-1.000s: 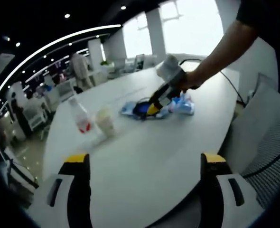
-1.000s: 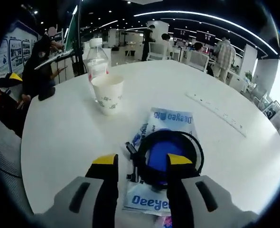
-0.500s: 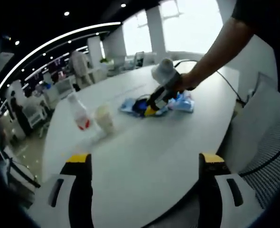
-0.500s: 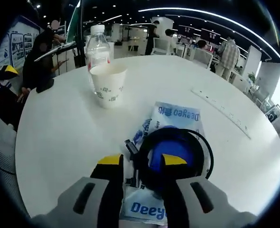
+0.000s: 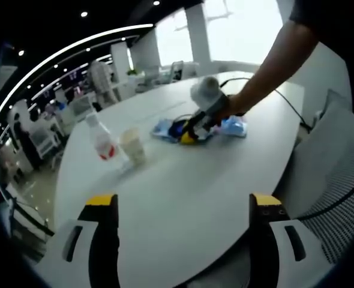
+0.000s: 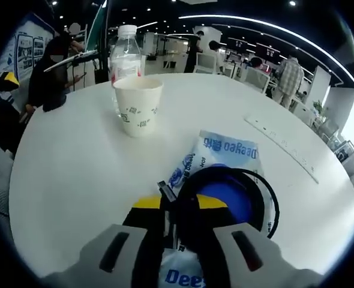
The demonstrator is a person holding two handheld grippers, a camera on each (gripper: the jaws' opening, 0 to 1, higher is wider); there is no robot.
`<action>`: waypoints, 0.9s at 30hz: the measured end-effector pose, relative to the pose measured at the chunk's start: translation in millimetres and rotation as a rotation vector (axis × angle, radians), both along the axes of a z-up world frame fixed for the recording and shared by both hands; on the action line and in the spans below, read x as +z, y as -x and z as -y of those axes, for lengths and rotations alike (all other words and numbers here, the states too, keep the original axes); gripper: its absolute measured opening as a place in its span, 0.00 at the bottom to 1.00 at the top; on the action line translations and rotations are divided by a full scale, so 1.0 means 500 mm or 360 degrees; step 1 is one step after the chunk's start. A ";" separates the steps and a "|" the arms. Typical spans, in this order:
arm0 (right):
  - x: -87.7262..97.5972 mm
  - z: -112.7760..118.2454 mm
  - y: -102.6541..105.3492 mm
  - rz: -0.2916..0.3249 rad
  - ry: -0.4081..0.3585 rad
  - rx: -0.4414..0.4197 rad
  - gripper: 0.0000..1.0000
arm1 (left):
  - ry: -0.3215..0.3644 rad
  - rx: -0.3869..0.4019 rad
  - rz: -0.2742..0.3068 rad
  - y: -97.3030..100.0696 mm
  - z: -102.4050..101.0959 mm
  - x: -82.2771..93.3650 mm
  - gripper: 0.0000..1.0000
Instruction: Arrange the tabletop items into an orderly group along one side of the table until the central work area is clear of visible clutter.
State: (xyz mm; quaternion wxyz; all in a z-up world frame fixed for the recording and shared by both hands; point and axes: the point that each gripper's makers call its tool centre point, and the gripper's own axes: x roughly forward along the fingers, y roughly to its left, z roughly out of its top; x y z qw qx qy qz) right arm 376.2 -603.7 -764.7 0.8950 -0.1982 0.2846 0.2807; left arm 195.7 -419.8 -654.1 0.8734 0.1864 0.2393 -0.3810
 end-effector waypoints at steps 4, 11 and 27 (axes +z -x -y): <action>-0.004 0.002 0.001 0.0052 0.0000 -0.0009 0.15 | -0.0007 0.0010 -0.0012 0.000 -0.003 -0.005 0.85; -0.003 0.001 -0.001 0.0064 0.0023 0.0001 0.10 | -0.0029 0.0000 -0.0028 0.004 -0.002 -0.012 0.82; 0.008 0.002 0.008 0.0058 0.0147 0.0060 0.07 | -0.0004 0.0003 0.0000 0.002 -0.001 -0.004 0.83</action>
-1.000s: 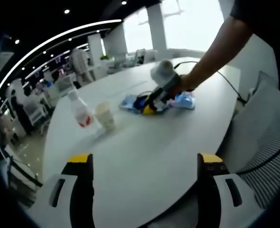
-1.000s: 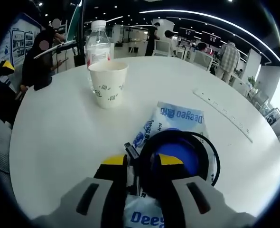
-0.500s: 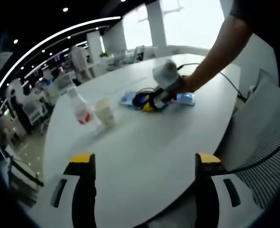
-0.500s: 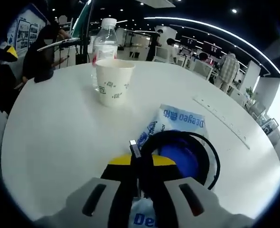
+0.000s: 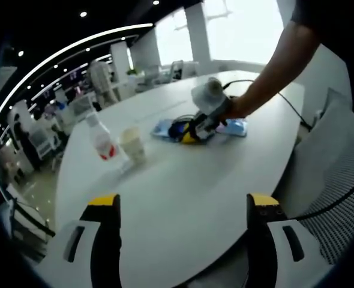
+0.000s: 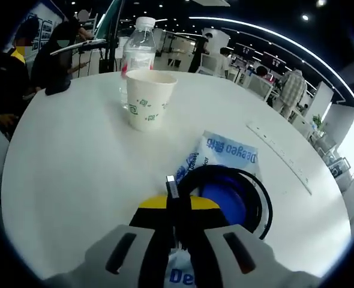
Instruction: Arrange the tabletop items into an orderly group along one side of the table until the central work area is clear of visible clutter.
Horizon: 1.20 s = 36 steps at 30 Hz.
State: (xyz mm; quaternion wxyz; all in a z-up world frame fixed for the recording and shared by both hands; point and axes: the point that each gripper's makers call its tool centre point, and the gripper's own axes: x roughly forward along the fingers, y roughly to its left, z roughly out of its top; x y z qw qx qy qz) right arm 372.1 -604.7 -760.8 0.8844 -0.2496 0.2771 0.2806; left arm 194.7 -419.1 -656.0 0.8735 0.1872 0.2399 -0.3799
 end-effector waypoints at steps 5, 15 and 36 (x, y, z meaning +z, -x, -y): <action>0.015 0.001 0.010 0.0017 0.0002 0.0002 0.07 | 0.0015 0.0005 0.0015 -0.002 -0.001 0.005 0.83; 0.053 0.000 0.008 0.0019 -0.0095 -0.0061 0.07 | 0.0075 0.0017 0.0050 -0.007 0.003 0.019 0.89; 0.077 0.012 0.003 -0.0065 -0.0300 -0.0184 0.08 | 0.0059 0.0047 0.0091 -0.014 -0.006 0.026 0.88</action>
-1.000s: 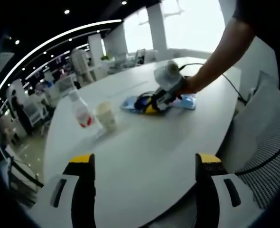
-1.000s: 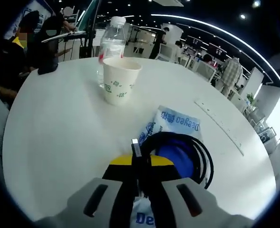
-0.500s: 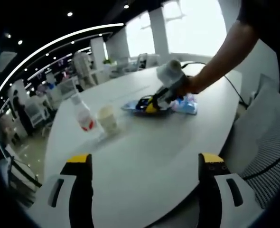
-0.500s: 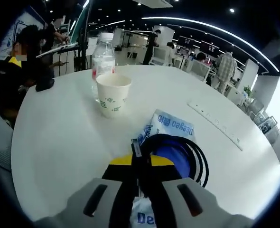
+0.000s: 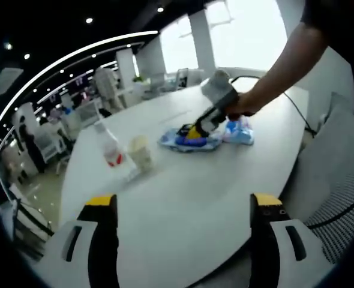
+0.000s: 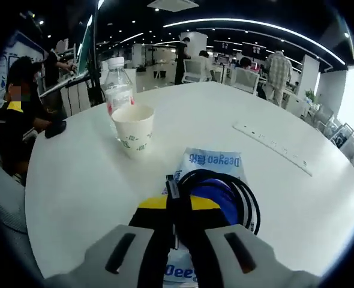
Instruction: Arrange the tabletop items into an orderly group along one side of the table until the central work area is clear of visible clutter.
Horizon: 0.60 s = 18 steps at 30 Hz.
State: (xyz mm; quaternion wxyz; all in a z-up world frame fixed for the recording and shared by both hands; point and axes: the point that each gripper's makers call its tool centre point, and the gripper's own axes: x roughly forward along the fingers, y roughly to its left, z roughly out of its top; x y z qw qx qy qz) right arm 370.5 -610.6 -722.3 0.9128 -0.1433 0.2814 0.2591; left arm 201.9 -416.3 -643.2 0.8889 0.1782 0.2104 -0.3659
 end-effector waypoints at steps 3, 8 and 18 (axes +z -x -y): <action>0.003 0.001 0.005 0.0022 0.0032 0.0010 0.08 | 0.0002 0.0000 0.0005 0.000 0.000 0.001 0.88; 0.020 0.010 0.008 0.0070 0.0064 0.0001 0.08 | 0.0029 0.0001 0.0021 0.001 0.004 0.008 0.90; 0.066 0.013 0.029 0.0168 0.0109 0.0038 0.08 | 0.0057 0.0015 0.0055 -0.003 0.004 0.019 0.99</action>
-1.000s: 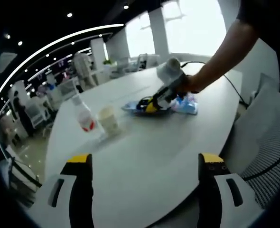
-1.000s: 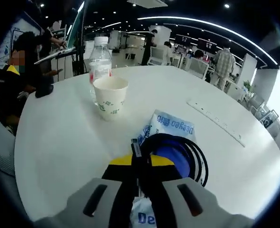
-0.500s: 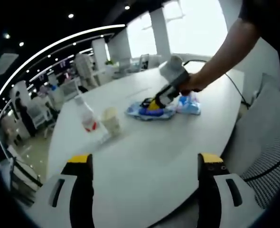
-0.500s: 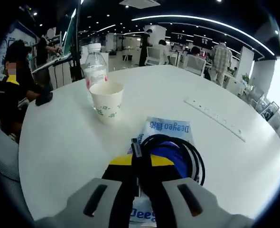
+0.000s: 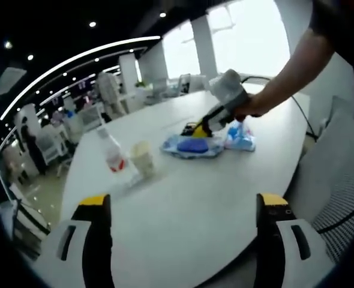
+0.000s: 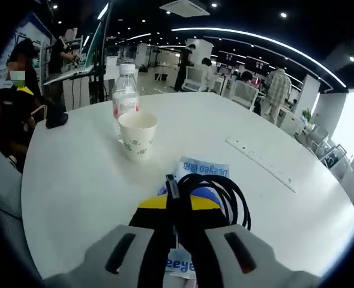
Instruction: Arrange the tabletop items into an orderly group along one side of the table until the central work area is clear of visible clutter.
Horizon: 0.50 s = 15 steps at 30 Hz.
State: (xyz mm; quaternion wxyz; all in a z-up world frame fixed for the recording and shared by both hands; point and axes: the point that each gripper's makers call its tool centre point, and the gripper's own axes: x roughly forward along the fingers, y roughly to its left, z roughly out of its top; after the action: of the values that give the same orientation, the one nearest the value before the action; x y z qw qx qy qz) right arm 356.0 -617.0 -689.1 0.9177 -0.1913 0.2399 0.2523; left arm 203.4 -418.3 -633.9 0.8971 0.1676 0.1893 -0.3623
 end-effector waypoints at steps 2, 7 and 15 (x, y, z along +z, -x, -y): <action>0.006 -0.002 0.005 0.0015 0.0008 0.0014 0.08 | 0.0005 0.0003 0.0005 -0.001 -0.001 0.001 1.00; 0.026 -0.011 0.025 0.0055 0.0025 0.0048 0.08 | 0.0009 -0.0004 0.0006 0.000 0.001 0.003 1.00; 0.047 -0.023 0.058 0.0101 0.0049 0.0100 0.08 | 0.0026 -0.0011 0.0007 0.000 0.004 0.006 1.00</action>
State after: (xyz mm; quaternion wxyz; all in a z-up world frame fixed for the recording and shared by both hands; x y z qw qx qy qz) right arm 326.8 -605.3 -665.8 0.9134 -0.2208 0.2082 0.2711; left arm 203.5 -420.2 -630.9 0.8977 0.1616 0.1837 -0.3664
